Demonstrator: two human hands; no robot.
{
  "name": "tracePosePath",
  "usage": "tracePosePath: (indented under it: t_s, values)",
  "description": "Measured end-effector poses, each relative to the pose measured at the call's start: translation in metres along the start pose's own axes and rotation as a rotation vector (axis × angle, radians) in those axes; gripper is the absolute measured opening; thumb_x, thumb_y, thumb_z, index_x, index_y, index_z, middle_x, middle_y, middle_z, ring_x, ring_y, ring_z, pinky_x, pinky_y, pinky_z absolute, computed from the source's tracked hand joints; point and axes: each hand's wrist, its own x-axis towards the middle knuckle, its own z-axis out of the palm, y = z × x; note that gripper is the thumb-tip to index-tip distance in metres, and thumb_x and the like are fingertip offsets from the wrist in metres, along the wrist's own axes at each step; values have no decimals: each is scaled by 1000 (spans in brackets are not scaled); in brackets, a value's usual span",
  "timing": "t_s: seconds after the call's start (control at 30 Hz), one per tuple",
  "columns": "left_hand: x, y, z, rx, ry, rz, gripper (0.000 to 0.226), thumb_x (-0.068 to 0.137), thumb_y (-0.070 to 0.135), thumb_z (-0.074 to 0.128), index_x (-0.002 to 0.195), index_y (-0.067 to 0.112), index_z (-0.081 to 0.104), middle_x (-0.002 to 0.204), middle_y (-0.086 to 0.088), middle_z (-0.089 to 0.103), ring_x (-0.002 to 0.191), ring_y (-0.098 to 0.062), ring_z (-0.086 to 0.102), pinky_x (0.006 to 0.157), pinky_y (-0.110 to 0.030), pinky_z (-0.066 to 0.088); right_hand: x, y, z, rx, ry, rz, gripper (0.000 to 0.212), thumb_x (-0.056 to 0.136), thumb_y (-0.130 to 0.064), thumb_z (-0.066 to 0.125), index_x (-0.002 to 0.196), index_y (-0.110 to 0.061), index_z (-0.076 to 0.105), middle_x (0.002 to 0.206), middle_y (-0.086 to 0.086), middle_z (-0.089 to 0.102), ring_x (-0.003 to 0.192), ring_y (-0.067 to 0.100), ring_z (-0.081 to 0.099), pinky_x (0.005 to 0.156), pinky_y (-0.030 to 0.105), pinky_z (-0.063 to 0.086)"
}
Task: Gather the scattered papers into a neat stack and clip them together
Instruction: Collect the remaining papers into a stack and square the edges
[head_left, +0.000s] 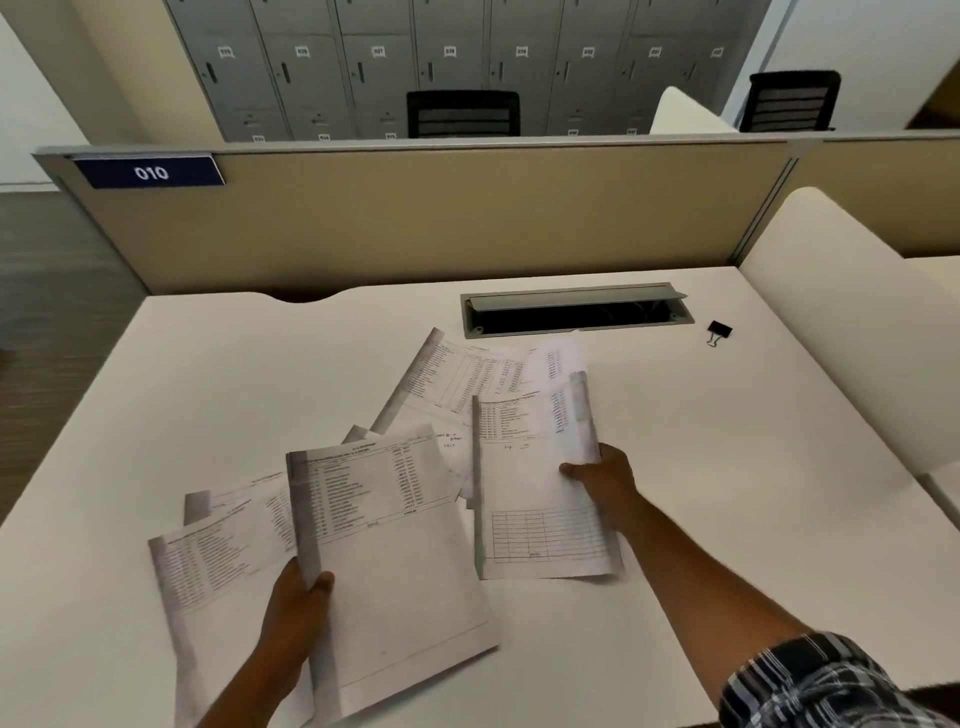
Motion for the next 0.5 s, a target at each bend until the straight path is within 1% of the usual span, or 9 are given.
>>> tracePosePath:
  t_s: [0.03,0.13,0.2,0.27,0.3,0.33,0.4,0.43,0.5]
  values:
    - [1,0,0,5,-3,3,45,100,14,47,144,12,39,141,-14,51,126,-37,48,109,-54,37,0,7,-8,4,8,-15,33,68,-12,91,95,-16,72,102,8,78,88,26,74,86,45,62]
    - [3,2,-1,3,-15,20,45,100,13,47,144,11,39,142,-14,49,128,-38,47,110,-55,35,-7,27,-33,49,35,-4,46,61,-25,97,98,-15,72,94,4,79,85,27,76,80,46,64]
    - [4,3,3,2,-27,23,45,101,14,47,145,11,38,143,-13,48,129,-38,46,110,-56,35,-14,37,-50,124,62,12,45,65,-30,95,101,-14,72,92,5,79,84,28,77,77,45,64]
    - [4,6,7,7,-40,25,45,101,16,46,145,12,38,143,-13,48,129,-38,46,110,-57,35,-17,44,-65,177,44,28,34,79,-26,87,105,-10,72,93,7,79,83,28,77,71,38,63]
    - [4,8,10,7,-49,28,44,101,17,46,144,12,38,143,-13,48,129,-38,47,109,-57,36,-19,45,-73,181,13,38,28,85,-21,82,108,-9,71,95,8,79,84,28,76,67,34,61]
    - [3,9,14,4,-60,37,44,101,16,47,144,12,39,142,-13,49,128,-38,47,109,-56,36,-18,46,-80,164,-1,58,26,88,-16,78,111,-10,69,99,9,77,86,29,75,66,33,59]
    - [1,13,20,-13,-75,59,42,100,14,48,142,12,41,140,-14,51,126,-37,49,108,-54,38,-13,51,-91,95,-9,82,30,88,-6,73,117,-13,66,108,11,72,92,30,71,68,34,57]
    - [-2,15,24,-18,-80,65,43,100,13,49,142,12,41,139,-14,52,125,-37,49,108,-52,38,-10,53,-97,47,-4,72,32,88,-4,71,118,-14,65,111,10,71,93,28,69,68,32,55]
    - [-4,18,30,-16,-88,69,43,100,12,49,142,11,42,138,-15,52,125,-36,49,108,-50,38,-8,57,-103,-53,49,40,31,87,-5,68,117,-15,67,113,9,70,93,25,68,70,29,51]
